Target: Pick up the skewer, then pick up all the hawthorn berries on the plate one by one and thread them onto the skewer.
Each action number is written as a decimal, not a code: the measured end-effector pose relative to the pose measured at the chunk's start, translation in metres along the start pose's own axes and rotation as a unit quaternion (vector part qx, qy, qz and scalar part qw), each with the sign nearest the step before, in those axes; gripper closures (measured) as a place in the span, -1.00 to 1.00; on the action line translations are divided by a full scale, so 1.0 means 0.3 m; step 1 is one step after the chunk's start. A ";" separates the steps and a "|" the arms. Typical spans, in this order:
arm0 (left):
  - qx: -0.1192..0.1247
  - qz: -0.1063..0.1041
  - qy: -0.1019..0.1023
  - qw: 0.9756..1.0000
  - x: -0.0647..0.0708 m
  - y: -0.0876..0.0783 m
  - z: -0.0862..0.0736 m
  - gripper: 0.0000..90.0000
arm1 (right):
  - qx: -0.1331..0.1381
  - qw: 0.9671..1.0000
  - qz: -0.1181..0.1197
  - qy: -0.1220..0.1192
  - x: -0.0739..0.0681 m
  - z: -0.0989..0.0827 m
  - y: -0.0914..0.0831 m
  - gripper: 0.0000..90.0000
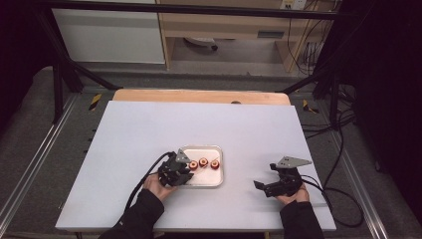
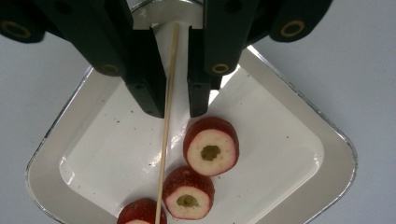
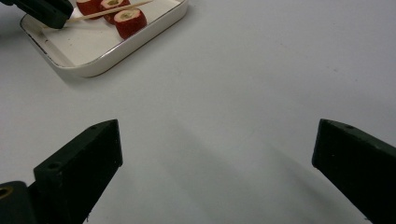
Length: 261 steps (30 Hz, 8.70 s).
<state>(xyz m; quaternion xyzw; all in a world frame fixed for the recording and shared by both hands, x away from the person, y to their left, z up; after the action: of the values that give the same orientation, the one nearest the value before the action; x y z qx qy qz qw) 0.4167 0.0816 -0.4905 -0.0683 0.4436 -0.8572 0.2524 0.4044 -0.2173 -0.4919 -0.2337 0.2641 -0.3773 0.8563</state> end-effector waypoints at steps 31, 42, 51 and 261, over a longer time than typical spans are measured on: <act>0.051 0.006 0.011 0.999 0.018 -0.071 0.001 0.96 | -0.003 1.000 -0.001 -0.003 0.000 -0.002 0.001 -0.95; 0.051 -0.012 0.023 0.998 0.020 -0.114 -0.012 0.96 | -0.022 0.998 -0.025 -0.059 -0.049 0.022 0.016 -0.95; 0.036 -0.025 0.061 0.997 0.056 -0.118 0.037 0.96 | -0.041 0.989 -0.039 -0.139 -0.135 0.053 0.039 -0.92; 0.066 0.004 -0.014 0.998 0.042 -0.210 -0.182 0.96 | -0.238 0.954 0.053 -0.174 -0.275 0.258 0.429 0.21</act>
<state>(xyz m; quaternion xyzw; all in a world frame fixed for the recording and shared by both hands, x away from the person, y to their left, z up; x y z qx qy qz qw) 0.3637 0.1453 -0.4743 -0.0616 0.3827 -0.8828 0.2654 0.4727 -0.0603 -0.4881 -0.4781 0.2056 -0.2111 0.8274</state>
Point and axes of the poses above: each handheld gripper's, and its own axes: y roughly forward along the jaws, z roughly out of its top, x roughly to its right, the point moved 7 cm from there along y, roughly forward along the jaws, and after that the axes turned 11 degrees about y, right-handed, at the moved point
